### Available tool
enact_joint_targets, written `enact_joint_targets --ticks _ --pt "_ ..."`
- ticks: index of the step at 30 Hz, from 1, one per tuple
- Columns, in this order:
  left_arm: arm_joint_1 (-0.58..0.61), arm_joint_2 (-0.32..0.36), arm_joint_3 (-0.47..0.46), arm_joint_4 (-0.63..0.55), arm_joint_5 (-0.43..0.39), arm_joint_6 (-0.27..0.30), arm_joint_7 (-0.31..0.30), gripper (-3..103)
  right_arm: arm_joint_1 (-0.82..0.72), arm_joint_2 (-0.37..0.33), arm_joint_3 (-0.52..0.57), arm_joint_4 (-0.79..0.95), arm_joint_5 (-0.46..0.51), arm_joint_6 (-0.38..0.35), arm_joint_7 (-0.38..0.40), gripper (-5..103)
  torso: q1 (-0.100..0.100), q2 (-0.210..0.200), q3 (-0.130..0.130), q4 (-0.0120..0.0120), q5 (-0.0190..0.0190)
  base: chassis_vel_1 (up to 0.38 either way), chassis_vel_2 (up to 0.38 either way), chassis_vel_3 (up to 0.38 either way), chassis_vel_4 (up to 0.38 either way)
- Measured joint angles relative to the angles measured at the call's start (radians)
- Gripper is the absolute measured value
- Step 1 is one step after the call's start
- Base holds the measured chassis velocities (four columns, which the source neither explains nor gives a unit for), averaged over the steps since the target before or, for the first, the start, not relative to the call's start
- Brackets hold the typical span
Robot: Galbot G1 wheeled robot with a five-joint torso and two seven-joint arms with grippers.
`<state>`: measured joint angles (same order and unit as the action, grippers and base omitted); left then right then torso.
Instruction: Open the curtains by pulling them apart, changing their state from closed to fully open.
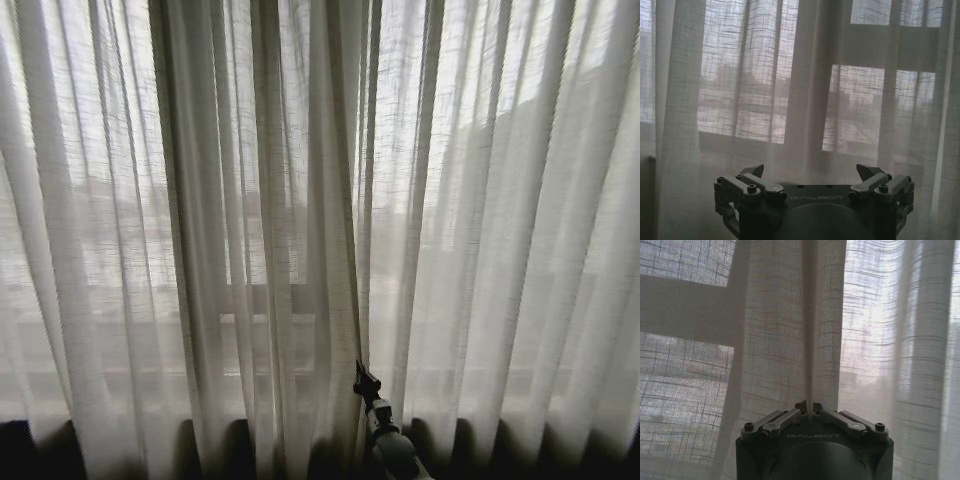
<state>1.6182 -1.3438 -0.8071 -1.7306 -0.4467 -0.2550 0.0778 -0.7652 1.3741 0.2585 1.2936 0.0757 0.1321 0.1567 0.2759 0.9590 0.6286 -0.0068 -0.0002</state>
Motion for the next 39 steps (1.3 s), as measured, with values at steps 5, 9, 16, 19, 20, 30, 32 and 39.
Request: enact_joint_targets --ticks 5,9,16,19,20,30,32,39 --pt "0.003 0.001 0.0 -0.002 0.0 -0.001 0.001 100 -0.004 0.0 0.004 0.007 0.0 0.0 0.001 0 0.0 0.0 0.0 -0.0003 0.0001 -0.209 -0.183 0.163 0.167" --pt "0.006 0.001 -0.001 -0.005 0.0 -0.001 0.001 100 -0.007 0.0 0.005 0.012 0.001 -0.001 0.002 0 0.0 0.0 0.0 0.0002 0.0001 -0.185 -0.178 0.205 0.198" --pt "0.01 0.001 0.0 -0.006 -0.001 -0.004 0.004 100 -0.026 0.0 0.021 0.029 0.001 -0.002 0.003 0 0.0 0.0 0.0 -0.0001 0.0002 -0.18 -0.179 0.194 0.187" --pt "0.011 0.0 0.0 -0.006 -0.001 -0.005 0.006 100 -0.028 0.0 0.025 0.034 0.002 -0.002 0.003 0 0.0 0.0 0.0 0.0001 0.0001 -0.165 -0.165 0.182 0.174" --pt "0.011 0.0 0.0 -0.006 -0.001 -0.005 0.006 100 -0.028 0.0 0.025 0.034 0.002 -0.002 0.003 0 0.0 0.0 0.0 0.0001 0.0001 -0.172 -0.157 0.169 0.168" --pt "0.013 -0.002 -0.005 -0.006 -0.006 -0.007 0.022 100 -0.036 0.0 0.032 0.047 0.006 -0.003 0.006 0 0.0 0.0 0.0 0.0002 0.0001 -0.184 -0.216 0.189 0.202" --pt "0.013 -0.002 -0.005 -0.006 -0.006 -0.007 0.022 100 -0.037 0.0 0.034 0.047 0.006 -0.003 0.006 0 0.0 0.0 0.0 0.0001 0.0001 -0.211 -0.192 0.22 0.221" --pt "0.008 -0.005 0.0 0.0 -0.004 -0.007 0.023 100 -0.042 0.0 0.042 0.043 0.006 -0.003 0.007 0 0.0 0.0 0.0 0.0004 0.0001 -0.209 -0.226 0.212 0.22"
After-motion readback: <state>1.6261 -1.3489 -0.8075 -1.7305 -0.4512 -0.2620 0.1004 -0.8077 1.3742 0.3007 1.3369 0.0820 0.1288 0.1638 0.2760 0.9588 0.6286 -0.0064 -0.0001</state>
